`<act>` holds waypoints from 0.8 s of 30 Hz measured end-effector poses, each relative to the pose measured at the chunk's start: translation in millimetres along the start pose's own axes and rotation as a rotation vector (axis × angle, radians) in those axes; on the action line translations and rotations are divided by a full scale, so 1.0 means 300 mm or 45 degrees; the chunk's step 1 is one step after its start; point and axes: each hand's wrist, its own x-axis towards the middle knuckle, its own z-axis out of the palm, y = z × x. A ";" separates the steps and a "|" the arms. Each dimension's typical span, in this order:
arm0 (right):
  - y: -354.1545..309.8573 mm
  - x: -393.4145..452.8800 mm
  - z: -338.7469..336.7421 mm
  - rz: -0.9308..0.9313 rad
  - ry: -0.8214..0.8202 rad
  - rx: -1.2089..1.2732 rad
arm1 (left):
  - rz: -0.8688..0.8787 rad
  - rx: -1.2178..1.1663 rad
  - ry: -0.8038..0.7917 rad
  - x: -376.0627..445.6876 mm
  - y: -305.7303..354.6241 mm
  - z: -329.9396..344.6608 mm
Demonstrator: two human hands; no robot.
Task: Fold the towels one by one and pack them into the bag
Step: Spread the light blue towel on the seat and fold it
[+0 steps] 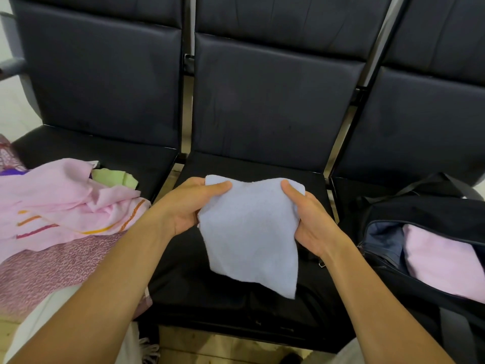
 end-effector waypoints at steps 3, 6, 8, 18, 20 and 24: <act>0.007 0.007 -0.006 0.011 -0.032 -0.034 | 0.010 0.050 0.158 0.010 -0.006 0.001; 0.010 0.009 -0.006 0.000 -0.036 -0.116 | 0.021 0.037 0.267 0.013 -0.005 -0.002; 0.012 0.018 -0.008 0.019 0.020 -0.140 | 0.033 -0.016 0.223 0.014 -0.002 -0.015; -0.011 0.022 -0.035 0.140 0.038 -0.099 | -0.062 -0.451 0.059 0.026 -0.003 -0.029; -0.009 0.022 -0.038 0.137 0.003 -0.087 | -0.076 -0.462 0.017 0.028 -0.004 -0.024; 0.004 0.032 -0.056 0.068 0.065 -0.206 | -0.001 -0.213 0.140 0.033 -0.007 -0.020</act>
